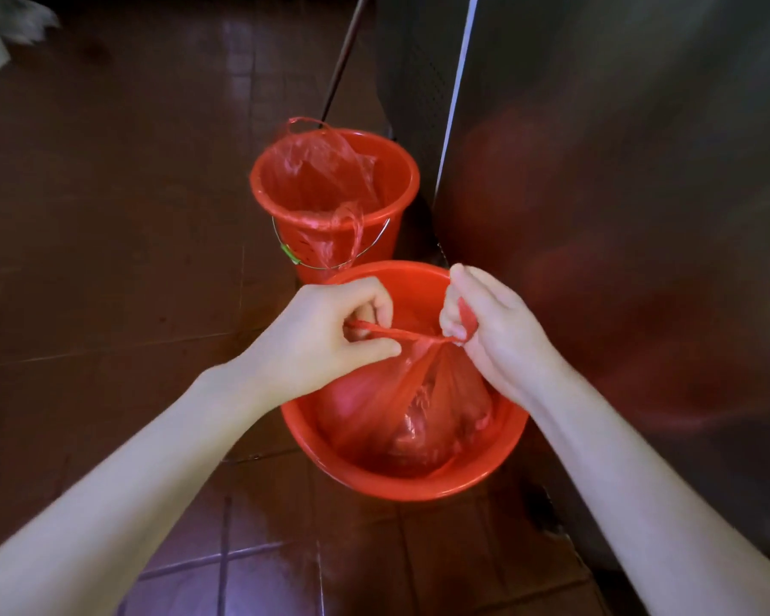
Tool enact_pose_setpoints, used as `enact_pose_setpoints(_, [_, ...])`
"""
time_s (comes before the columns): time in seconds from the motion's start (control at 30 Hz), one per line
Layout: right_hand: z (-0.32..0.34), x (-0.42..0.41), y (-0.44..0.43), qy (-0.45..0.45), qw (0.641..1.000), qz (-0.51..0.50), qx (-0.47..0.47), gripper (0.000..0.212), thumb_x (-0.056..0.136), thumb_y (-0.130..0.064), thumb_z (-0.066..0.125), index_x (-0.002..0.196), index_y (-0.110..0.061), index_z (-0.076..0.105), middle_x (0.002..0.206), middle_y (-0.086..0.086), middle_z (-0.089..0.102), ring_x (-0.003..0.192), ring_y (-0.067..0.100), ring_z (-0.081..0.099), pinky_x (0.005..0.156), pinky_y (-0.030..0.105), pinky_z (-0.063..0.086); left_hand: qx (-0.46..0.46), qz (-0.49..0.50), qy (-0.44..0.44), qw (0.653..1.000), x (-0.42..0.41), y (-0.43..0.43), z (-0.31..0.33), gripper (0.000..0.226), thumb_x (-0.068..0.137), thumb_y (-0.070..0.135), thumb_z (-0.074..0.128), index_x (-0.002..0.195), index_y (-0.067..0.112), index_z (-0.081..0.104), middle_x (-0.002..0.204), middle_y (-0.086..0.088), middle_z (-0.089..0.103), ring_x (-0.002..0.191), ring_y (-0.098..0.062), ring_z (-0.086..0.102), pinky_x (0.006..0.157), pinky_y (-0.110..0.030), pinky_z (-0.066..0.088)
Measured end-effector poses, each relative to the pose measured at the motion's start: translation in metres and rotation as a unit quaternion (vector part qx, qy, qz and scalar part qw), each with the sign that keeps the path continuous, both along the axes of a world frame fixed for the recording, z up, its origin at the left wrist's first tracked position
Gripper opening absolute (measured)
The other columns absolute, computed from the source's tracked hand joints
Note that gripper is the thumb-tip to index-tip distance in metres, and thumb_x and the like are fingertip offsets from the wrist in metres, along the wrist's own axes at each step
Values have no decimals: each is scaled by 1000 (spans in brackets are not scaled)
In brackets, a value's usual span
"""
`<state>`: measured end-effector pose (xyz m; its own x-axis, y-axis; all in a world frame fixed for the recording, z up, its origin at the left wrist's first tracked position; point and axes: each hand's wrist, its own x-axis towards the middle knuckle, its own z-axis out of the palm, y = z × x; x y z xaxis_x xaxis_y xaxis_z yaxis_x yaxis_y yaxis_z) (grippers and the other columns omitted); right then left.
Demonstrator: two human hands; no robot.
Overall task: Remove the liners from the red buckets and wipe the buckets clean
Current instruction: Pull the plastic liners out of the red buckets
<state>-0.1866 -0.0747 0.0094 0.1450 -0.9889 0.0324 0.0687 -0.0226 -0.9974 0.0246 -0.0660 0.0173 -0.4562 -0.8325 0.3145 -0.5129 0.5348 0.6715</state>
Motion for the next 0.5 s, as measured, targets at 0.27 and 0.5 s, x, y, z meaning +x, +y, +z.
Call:
enact_pose_setpoints(0.27, [-73, -48, -8, 420, 906, -2, 50, 43, 101, -29, 49, 61, -18, 40, 58, 0, 44, 65, 25, 45, 72, 42, 40, 5, 62, -216, 975, 69, 20, -85, 10, 91, 24, 64, 90, 20, 55, 89, 13, 59, 73, -7, 59, 66, -35, 54])
enact_pose_setpoints(0.5, [-85, -61, 27, 486, 873, 4, -34, 17, 95, -22, 60, 79, -16, 57, 77, -4, 59, 75, 20, 57, 75, 39, 47, 83, 88, -172, 978, 50, 26, -92, 16, 85, 24, 71, 98, 27, 62, 103, 15, 57, 87, -4, 61, 82, -27, 53])
